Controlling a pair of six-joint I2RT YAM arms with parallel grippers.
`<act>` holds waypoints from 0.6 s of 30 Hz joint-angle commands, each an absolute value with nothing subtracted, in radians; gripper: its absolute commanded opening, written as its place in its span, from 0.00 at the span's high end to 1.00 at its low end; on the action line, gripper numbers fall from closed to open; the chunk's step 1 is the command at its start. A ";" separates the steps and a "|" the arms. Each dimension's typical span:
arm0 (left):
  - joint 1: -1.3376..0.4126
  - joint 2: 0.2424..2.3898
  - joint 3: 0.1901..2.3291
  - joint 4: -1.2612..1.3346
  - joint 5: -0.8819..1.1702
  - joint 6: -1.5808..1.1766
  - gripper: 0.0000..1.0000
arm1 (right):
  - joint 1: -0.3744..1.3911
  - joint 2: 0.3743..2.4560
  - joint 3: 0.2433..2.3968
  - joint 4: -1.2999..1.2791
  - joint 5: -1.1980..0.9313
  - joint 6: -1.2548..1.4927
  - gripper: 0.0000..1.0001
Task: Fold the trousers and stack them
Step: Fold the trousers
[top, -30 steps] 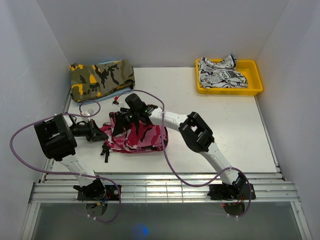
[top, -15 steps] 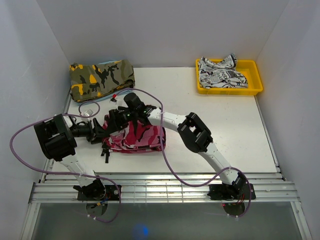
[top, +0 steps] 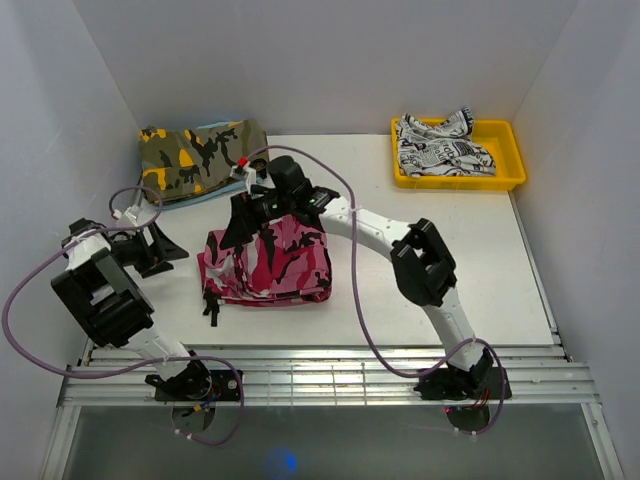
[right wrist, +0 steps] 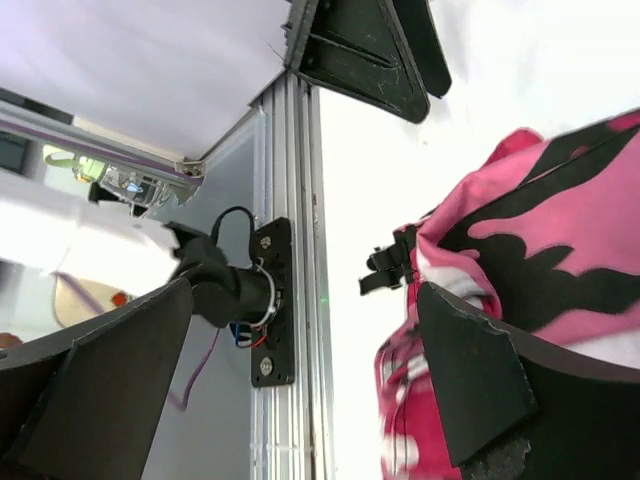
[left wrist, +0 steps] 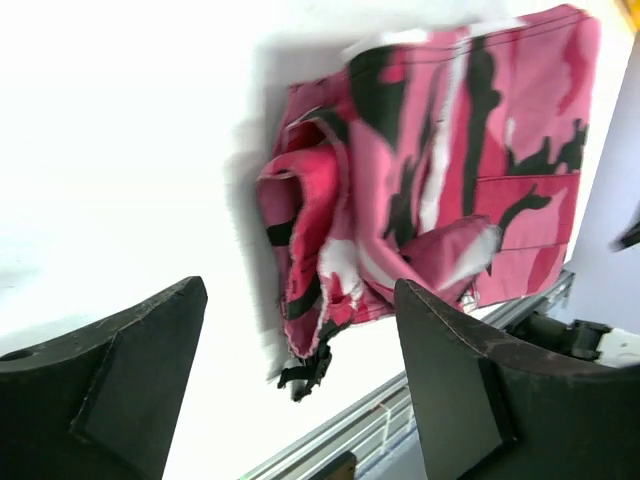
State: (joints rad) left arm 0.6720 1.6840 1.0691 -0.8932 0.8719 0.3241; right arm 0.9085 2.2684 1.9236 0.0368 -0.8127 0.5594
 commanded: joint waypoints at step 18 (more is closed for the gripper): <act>0.120 1.548 1.275 -0.900 0.562 0.396 0.20 | 0.565 1.847 1.588 -0.686 -0.683 -0.305 0.62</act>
